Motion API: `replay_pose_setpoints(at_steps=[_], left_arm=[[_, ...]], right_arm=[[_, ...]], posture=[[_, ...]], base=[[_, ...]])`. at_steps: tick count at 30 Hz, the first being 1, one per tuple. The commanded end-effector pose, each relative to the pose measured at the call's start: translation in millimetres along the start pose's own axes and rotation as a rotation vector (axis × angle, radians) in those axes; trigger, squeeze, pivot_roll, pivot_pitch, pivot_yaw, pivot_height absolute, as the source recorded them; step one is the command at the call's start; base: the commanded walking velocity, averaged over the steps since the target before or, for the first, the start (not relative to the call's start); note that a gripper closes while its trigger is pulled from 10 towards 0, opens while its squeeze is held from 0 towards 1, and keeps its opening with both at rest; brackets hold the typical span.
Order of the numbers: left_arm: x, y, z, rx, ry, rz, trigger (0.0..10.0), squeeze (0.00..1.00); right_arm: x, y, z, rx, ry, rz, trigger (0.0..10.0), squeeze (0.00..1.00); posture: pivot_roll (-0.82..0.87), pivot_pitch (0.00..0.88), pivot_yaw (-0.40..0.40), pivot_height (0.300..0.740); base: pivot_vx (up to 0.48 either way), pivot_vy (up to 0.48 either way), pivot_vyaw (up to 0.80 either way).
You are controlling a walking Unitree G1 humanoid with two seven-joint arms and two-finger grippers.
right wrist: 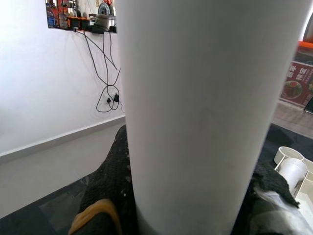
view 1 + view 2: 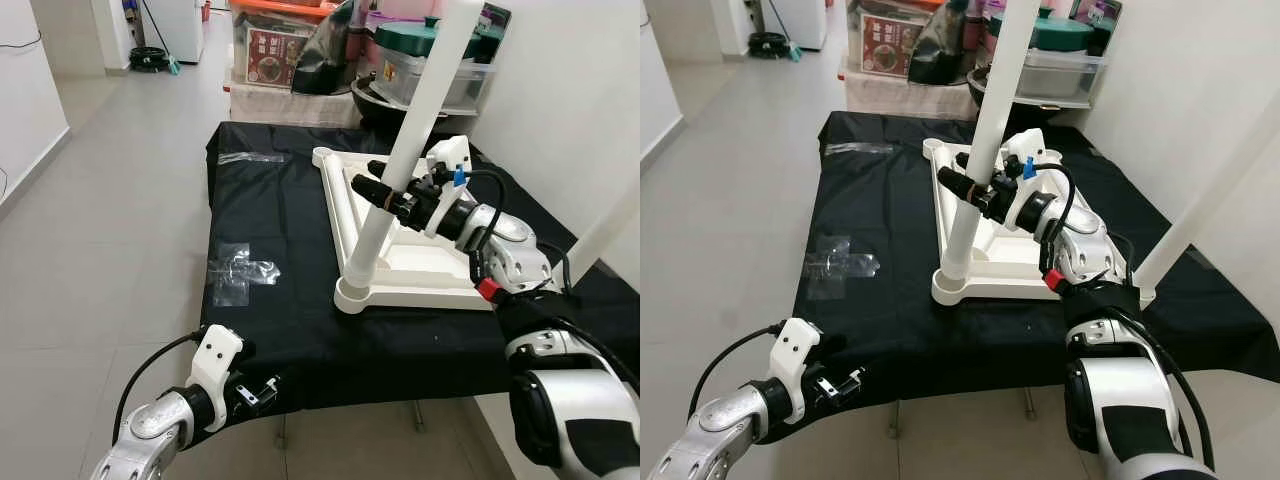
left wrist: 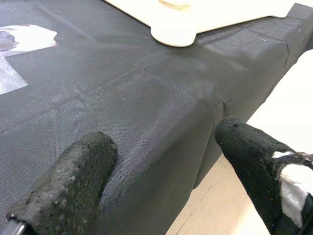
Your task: Building children table
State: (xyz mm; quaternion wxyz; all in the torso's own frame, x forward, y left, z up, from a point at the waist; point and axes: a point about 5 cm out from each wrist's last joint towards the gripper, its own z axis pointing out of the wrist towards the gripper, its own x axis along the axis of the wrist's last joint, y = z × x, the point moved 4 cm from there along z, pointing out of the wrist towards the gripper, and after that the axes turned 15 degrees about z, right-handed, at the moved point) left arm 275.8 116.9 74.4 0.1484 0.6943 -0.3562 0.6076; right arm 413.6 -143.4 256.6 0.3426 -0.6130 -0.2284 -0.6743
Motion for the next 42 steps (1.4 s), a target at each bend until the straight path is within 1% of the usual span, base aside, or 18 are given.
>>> replay_pose_setpoints(at_steps=[1,8,9,13,15,16,19,30,35,41,42], left_arm=[[-2,3.7,-1.5,-0.011,-0.011,-0.011,10.0,0.0],[-3,4.0,-1.2,-0.012,-0.012,-0.012,10.0,0.0],[-3,3.8,-0.7,-0.012,-0.011,-0.012,10.0,0.0],[-3,3.6,-0.3,-0.012,-0.011,-0.011,10.0,0.0],[-2,3.4,0.3,-0.012,-0.011,-0.011,10.0,0.0],[-2,3.4,0.3,-0.012,-0.011,-0.011,10.0,0.0],[-2,4.0,1.4,-0.01,-0.009,-0.012,10.0,0.0],[-3,5.1,0.8,-0.004,-0.009,-0.017,10.0,0.0],[-3,4.9,0.4,-0.001,-0.007,-0.019,10.0,0.0],[-2,5.1,0.4,0.0,-0.007,-0.02,10.0,0.0],[-3,5.2,0.1,0.0,-0.007,-0.021,10.0,0.0]], right_arm=[[4,2.0,-0.6,-0.005,-0.001,-0.023,0.0,0.0],[1,3.4,-0.2,-0.014,-0.008,-0.021,0.0,0.0],[1,2.9,1.0,0.002,-0.04,0.006,0.0,0.0],[2,2.7,1.6,0.02,-0.072,0.033,0.0,0.0],[-1,2.0,0.9,0.038,-0.119,0.061,0.0,0.0],[-1,2.0,0.9,0.038,-0.119,0.061,0.0,0.0],[-10,2.1,-1.1,0.047,-0.171,0.07,0.0,0.0],[-20,0.0,0.5,0.045,-0.175,0.096,0.0,0.0],[-21,2.6,1.9,0.018,-0.15,0.134,0.0,0.0],[-21,3.1,1.7,0.015,-0.15,0.142,0.0,0.0],[-23,4.9,1.4,0.0,-0.15,0.154,0.0,0.0]], posture=[[0.04,0.0,-0.121,0.74],[0.04,0.0,-0.12,0.74],[0.03,0.0,-0.119,0.74],[0.03,0.0,-0.119,0.74],[0.03,0.0,-0.121,0.74],[0.03,0.0,-0.121,0.74],[0.03,0.0,-0.125,0.74],[0.03,0.0,-0.132,0.74],[0.03,0.0,-0.136,0.74],[0.03,0.0,-0.136,0.74],[0.04,0.0,-0.137,0.74]], base=[[0.0,0.0,0.0],[0.0,0.0,0.0],[0.0,0.0,0.0],[0.0,0.0,0.0],[0.0,0.0,0.0],[0.0,0.0,0.0],[0.0,0.0,0.0],[0.0,0.0,0.0],[0.0,0.0,0.0],[0.0,0.0,0.0],[0.0,0.0,0.0]])
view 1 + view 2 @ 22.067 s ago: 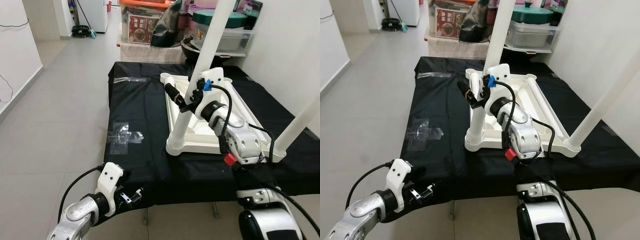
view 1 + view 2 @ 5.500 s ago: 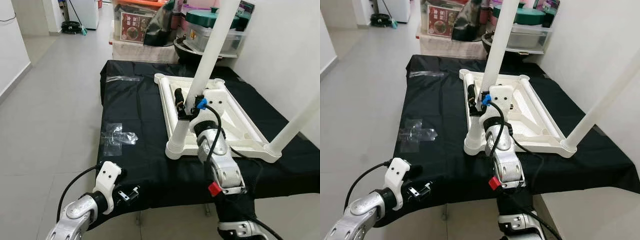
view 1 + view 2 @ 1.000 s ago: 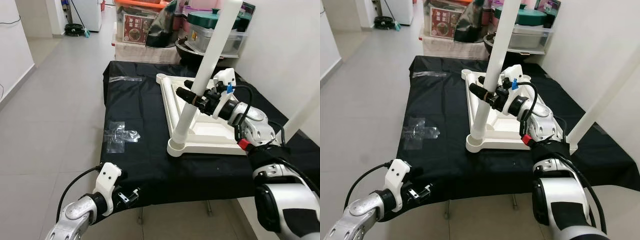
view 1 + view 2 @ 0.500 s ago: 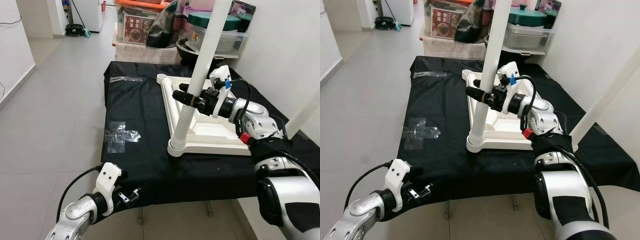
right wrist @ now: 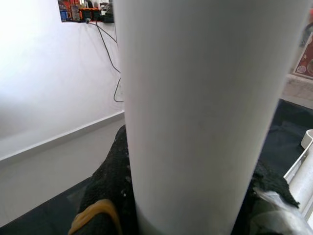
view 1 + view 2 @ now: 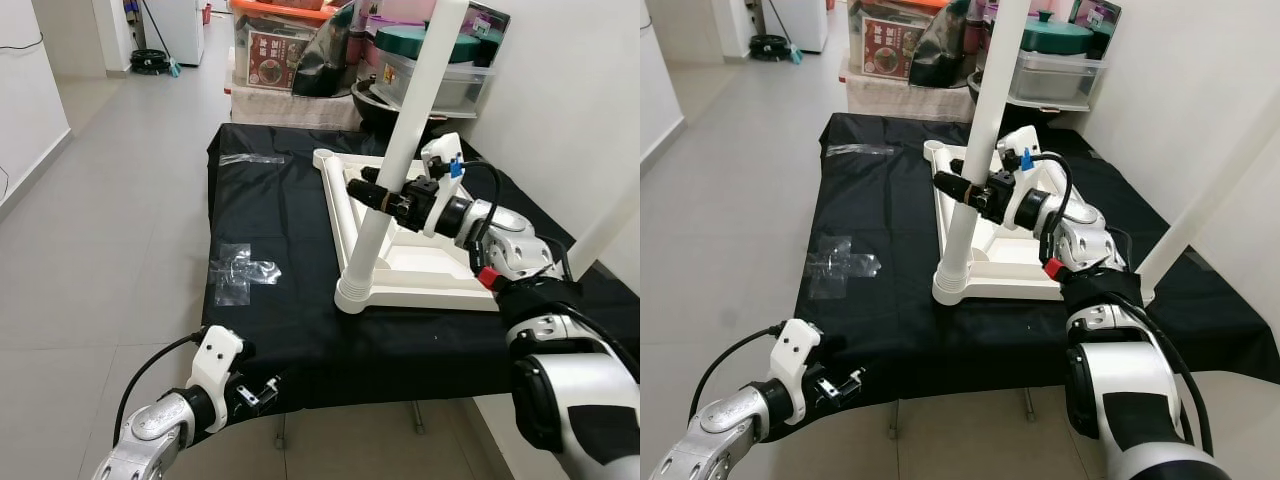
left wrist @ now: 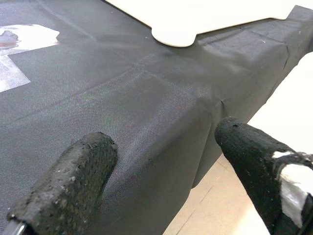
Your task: Building children table
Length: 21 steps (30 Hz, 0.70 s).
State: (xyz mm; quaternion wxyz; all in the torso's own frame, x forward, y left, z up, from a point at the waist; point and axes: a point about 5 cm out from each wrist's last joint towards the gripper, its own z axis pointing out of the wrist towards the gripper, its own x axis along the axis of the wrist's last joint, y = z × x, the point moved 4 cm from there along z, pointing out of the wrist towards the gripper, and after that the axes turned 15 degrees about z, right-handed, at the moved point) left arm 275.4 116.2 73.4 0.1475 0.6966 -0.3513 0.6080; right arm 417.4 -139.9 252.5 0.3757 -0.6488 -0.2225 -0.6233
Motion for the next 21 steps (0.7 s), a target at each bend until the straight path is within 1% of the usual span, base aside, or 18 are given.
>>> replay_pose_setpoints(at_steps=[1,7,8,12,21], left_arm=[[-2,4.2,-0.6,-0.007,-0.006,-0.014,10.0,0.0],[-2,3.7,-2.2,-0.003,-0.009,-0.014,10.0,0.0],[-2,3.7,-2.2,-0.003,-0.009,-0.014,10.0,0.0],[-2,4.3,-2.7,-0.006,-0.011,-0.014,10.0,0.0],[-2,4.4,-2.6,-0.004,-0.011,-0.016,10.0,0.0]], right_arm=[[-19,7.0,-1.7,-0.042,-0.055,0.063,0.0,0.0],[-27,15.9,-4.3,-0.111,-0.048,0.109,0.0,0.0],[-27,15.9,-4.3,-0.111,-0.048,0.109,0.0,0.0],[-40,15.6,-4.8,-0.124,-0.071,0.115,0.0,0.0],[-47,14.2,-2.9,-0.125,-0.083,0.119,0.0,0.0]], posture=[[0.04,0.0,-0.137,0.74],[0.04,0.0,-0.136,0.74],[0.04,0.0,-0.136,0.74],[0.04,0.0,-0.132,0.74],[0.04,0.0,-0.135,0.74]], base=[[0.0,0.0,0.0],[0.0,0.0,0.0],[0.0,0.0,0.0],[0.0,0.0,0.0],[0.0,0.0,0.0]])
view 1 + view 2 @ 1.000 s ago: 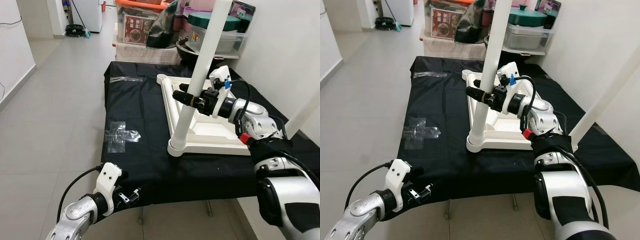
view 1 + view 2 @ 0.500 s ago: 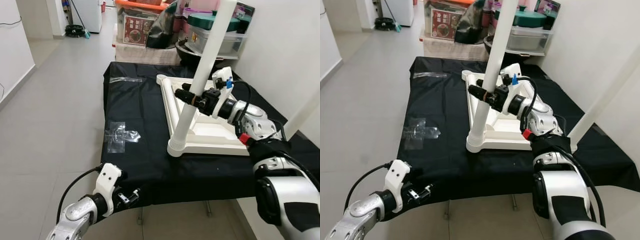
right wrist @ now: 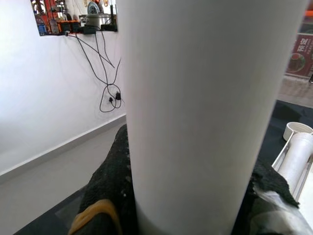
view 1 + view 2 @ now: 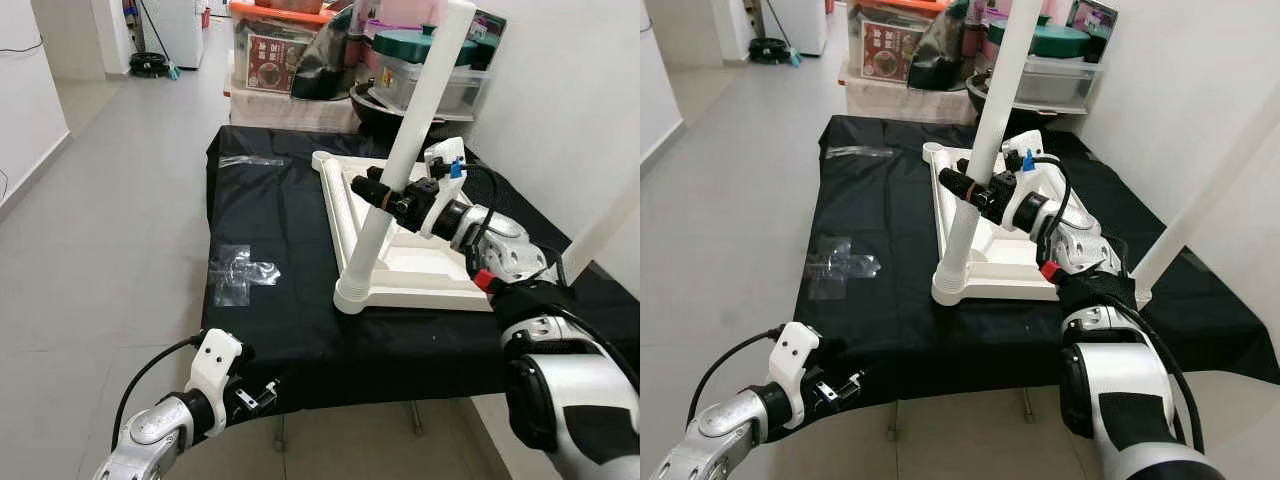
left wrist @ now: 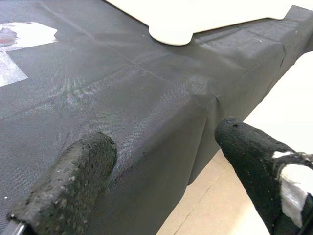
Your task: Building children table
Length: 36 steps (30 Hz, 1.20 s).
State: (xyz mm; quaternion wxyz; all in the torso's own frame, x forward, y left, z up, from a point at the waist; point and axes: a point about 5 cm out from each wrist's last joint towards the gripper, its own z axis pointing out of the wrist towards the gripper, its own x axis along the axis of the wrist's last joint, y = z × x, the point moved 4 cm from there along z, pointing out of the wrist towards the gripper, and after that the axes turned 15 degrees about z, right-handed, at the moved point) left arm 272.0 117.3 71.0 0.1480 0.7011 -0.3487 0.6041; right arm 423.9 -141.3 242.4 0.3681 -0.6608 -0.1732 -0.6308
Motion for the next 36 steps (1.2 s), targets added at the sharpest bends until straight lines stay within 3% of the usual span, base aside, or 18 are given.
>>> replay_pose_setpoints(at_steps=[1,12,19,25,28,31,36], left_arm=[[0,2.5,0.2,-0.005,-0.001,-0.007,10.0,0.0],[1,2.2,0.1,-0.004,0.001,-0.006,10.0,0.0],[1,3.0,0.4,-0.006,0.001,-0.007,10.0,0.0],[1,3.5,1.4,-0.006,0.001,-0.008,10.0,0.0],[0,3.1,1.7,-0.005,0.001,-0.007,10.0,0.0],[1,1.9,2.3,0.001,0.002,-0.006,10.0,0.0],[1,0.9,1.8,0.011,0.003,-0.009,10.0,0.0]], right_arm=[[-38,8.4,-5.7,-0.044,-0.113,0.06,0.0,0.0],[-44,7.7,-4.1,-0.057,-0.116,0.064,0.0,0.0],[-57,12.0,-1.7,-0.153,-0.107,0.08,0.0,0.0],[-88,24.3,-7.7,-0.398,-0.103,0.091,0.0,0.0],[-98,30.3,-13.3,-0.511,-0.124,0.046,0.0,0.0],[-113,40.1,-27.0,-0.727,-0.105,0.065,0.0,0.0],[-123,42.6,-42.5,-0.896,-0.054,0.079,0.0,0.0]], posture=[[0.04,0.0,-0.135,0.74],[0.04,0.0,-0.136,0.74],[0.04,0.0,-0.137,0.74],[0.04,0.0,-0.137,0.74],[0.03,0.0,-0.139,0.74],[0.04,0.0,-0.145,0.74],[0.04,0.0,-0.148,0.74]], base=[[0.0,0.0,0.0],[0.0,0.0,0.0],[0.0,0.0,0.0],[0.0,0.0,0.0],[0.0,0.0,0.0],[0.0,0.0,0.0],[0.0,0.0,0.0]])
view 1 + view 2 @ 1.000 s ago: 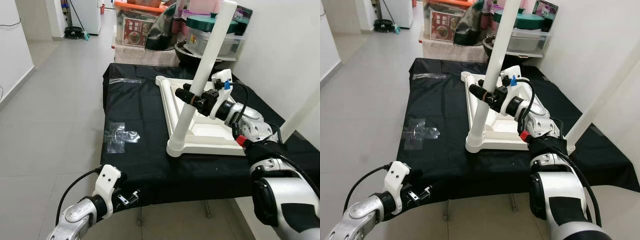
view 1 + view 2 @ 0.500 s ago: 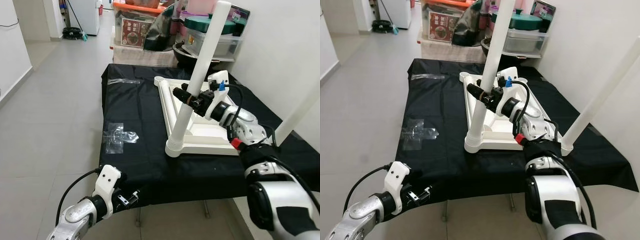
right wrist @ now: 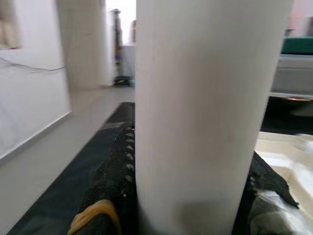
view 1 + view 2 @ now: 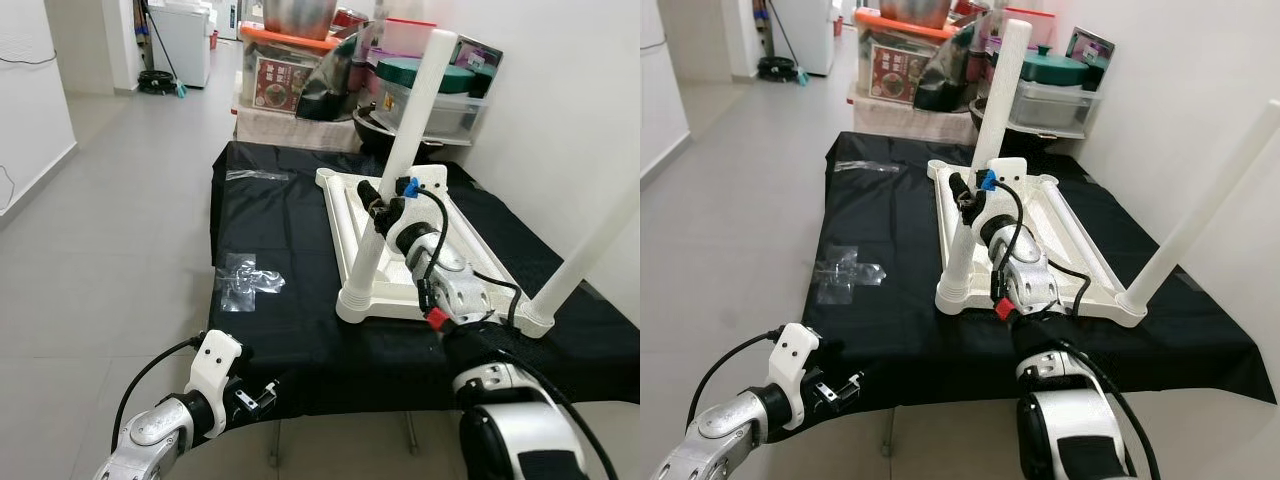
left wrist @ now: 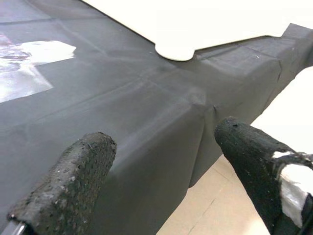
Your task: Building children table
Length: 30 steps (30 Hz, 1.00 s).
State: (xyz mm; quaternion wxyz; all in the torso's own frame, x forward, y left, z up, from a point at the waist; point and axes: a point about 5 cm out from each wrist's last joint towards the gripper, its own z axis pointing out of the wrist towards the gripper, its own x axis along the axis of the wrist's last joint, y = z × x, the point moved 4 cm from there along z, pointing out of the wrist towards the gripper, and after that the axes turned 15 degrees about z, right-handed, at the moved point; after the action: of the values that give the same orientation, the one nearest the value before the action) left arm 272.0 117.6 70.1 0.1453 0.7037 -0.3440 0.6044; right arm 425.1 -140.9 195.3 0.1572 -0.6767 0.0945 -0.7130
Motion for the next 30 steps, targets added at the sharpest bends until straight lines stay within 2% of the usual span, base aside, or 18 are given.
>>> replay_pose_setpoints(at_steps=[1,3,7,9,11,13,15,17,18,19,20,23,24,26,28,29,30], left_arm=[[1,1.1,1.1,0.003,0.005,-0.005,10.0,0.0],[1,1.1,1.1,0.003,0.005,-0.005,10.0,0.0],[1,-1.0,0.8,0.013,0.004,-0.006,10.0,0.0],[1,-2.0,1.2,0.017,0.005,-0.005,10.0,0.0],[2,-2.5,1.5,0.02,0.005,-0.006,10.0,0.0],[2,-1.9,2.1,0.02,0.005,-0.008,10.0,0.0],[2,-1.9,2.1,0.02,0.005,-0.008,10.0,0.0],[2,-1.7,2.1,0.021,0.005,-0.009,10.0,0.0],[2,-1.7,2.1,0.021,0.005,-0.009,10.0,0.0],[1,-1.7,1.8,0.023,0.004,-0.01,10.0,0.0],[1,-1.7,1.8,0.023,0.004,-0.01,10.0,0.0],[0,-0.1,1.7,0.024,0.002,-0.014,10.0,0.0],[0,-0.1,1.7,0.024,0.002,-0.014,10.0,0.0],[0,1.1,2.3,0.022,0.002,-0.017,10.0,0.0],[0,2.0,3.1,0.021,0.003,-0.02,10.0,0.0],[0,2.4,3.9,0.02,0.005,-0.022,10.0,0.0],[0,2.4,3.9,0.02,0.005,-0.022,10.0,0.0]], right_arm=[[-70,57.7,-31.5,-0.283,-0.231,-0.061,0.0,0.0],[-70,57.7,-31.5,-0.283,-0.231,-0.061,0.0,0.0],[-73,62.4,-40.5,-0.432,-0.186,0.0,0.0,0.0],[-74,61.7,-41.4,-0.459,-0.177,0.01,0.0,0.0],[-77,55.9,-40.1,-0.452,-0.193,0.016,0.0,0.0],[-85,41.2,-37.0,-0.415,-0.232,0.006,0.0,0.0],[-85,41.2,-37.0,-0.415,-0.232,0.006,0.0,0.0],[-92,29.0,-34.4,-0.369,-0.268,-0.002,0.0,0.0],[-92,29.0,-34.4,-0.369,-0.268,-0.002,0.0,0.0],[-97,19.2,-31.1,-0.296,-0.316,0.005,0.0,0.0],[-97,19.2,-31.1,-0.296,-0.316,0.005,0.0,0.0],[-93,9.4,-22.1,-0.169,-0.368,-0.012,0.0,0.0],[-93,9.4,-22.1,-0.169,-0.368,-0.012,0.0,0.0],[-85,6.1,-14.5,-0.075,-0.401,-0.05,0.0,0.0],[-73,9.7,-7.3,-0.041,-0.415,-0.066,0.0,0.0],[-65,4.9,-2.3,0.043,-0.446,-0.085,0.0,0.0],[-65,4.9,-2.3,0.043,-0.446,-0.085,0.0,0.0]], posture=[[0.04,0.0,-0.149,0.74],[0.04,0.0,-0.149,0.74],[0.04,0.0,-0.153,0.74],[0.04,0.0,-0.153,0.74],[0.04,0.0,-0.154,0.74],[0.04,0.0,-0.156,0.74],[0.04,0.0,-0.156,0.74],[0.04,0.0,-0.156,0.74],[0.04,0.0,-0.156,0.74],[0.04,0.0,-0.164,0.74],[0.04,0.0,-0.164,0.74],[0.04,0.0,-0.166,0.74],[0.04,0.0,-0.166,0.74],[0.04,0.0,-0.167,0.74],[0.03,0.0,-0.17,0.74],[0.03,0.0,-0.174,0.74],[0.03,0.0,-0.174,0.74]], base=[[0.0,0.0,0.0],[0.0,0.0,0.0],[0.0,0.0,0.0],[0.0,0.0,0.0],[0.0,0.0,0.0],[0.0,0.0,0.0],[0.0,0.0,0.0],[0.0,0.0,0.0],[0.0,0.0,0.0],[0.0,0.0,0.0],[0.0,0.0,0.0],[0.0,0.0,0.0],[0.0,0.0,0.0],[0.0,0.0,0.0],[0.0,0.0,0.0],[0.0,0.0,0.0],[0.0,0.0,0.0]])
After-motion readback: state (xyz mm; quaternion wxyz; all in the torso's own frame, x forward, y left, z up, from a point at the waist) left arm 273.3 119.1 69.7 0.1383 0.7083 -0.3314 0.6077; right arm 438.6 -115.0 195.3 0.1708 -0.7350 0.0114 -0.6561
